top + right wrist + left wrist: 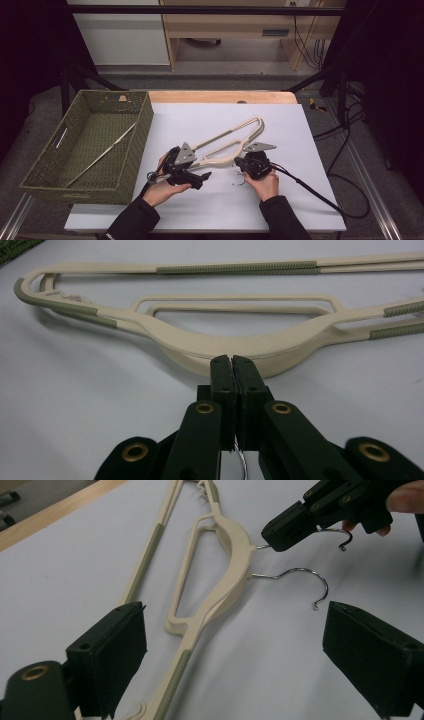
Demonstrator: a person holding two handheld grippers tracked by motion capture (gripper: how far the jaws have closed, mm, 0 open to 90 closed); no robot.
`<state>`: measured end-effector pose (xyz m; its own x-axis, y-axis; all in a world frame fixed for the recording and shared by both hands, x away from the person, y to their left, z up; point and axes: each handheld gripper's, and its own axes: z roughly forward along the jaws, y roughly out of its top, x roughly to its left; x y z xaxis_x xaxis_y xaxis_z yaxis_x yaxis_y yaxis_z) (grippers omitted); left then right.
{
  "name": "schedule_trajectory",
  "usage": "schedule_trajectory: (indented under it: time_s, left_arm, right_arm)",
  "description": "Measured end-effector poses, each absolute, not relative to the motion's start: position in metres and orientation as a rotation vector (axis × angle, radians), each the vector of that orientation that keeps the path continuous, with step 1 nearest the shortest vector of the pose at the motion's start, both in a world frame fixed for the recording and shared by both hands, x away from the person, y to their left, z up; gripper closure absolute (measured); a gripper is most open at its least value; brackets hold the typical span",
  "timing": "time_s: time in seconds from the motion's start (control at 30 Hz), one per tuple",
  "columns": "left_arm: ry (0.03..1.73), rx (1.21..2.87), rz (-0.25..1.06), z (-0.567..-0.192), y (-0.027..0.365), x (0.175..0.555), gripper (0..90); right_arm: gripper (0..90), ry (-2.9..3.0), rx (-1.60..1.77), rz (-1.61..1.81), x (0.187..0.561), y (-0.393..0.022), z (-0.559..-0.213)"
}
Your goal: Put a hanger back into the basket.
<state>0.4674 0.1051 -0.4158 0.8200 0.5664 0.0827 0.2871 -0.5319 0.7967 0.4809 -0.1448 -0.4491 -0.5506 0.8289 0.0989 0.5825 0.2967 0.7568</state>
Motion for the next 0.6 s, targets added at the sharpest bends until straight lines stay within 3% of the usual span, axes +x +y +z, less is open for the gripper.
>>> schedule_trajectory:
  time_s: [0.27, 0.6]
  left_arm:
    - [0.605, 2.251, 0.396, -0.429, 0.074, 0.496, 16.5]
    - [0.563, 2.334, 0.448, -0.441, 0.057, 0.513, 31.2]
  right_arm:
    - [89.3, 2.262, 1.271, 1.1, 0.48, -0.144, -0.446]
    - [89.3, 2.259, 1.266, 1.112, 0.478, -0.144, -0.442]
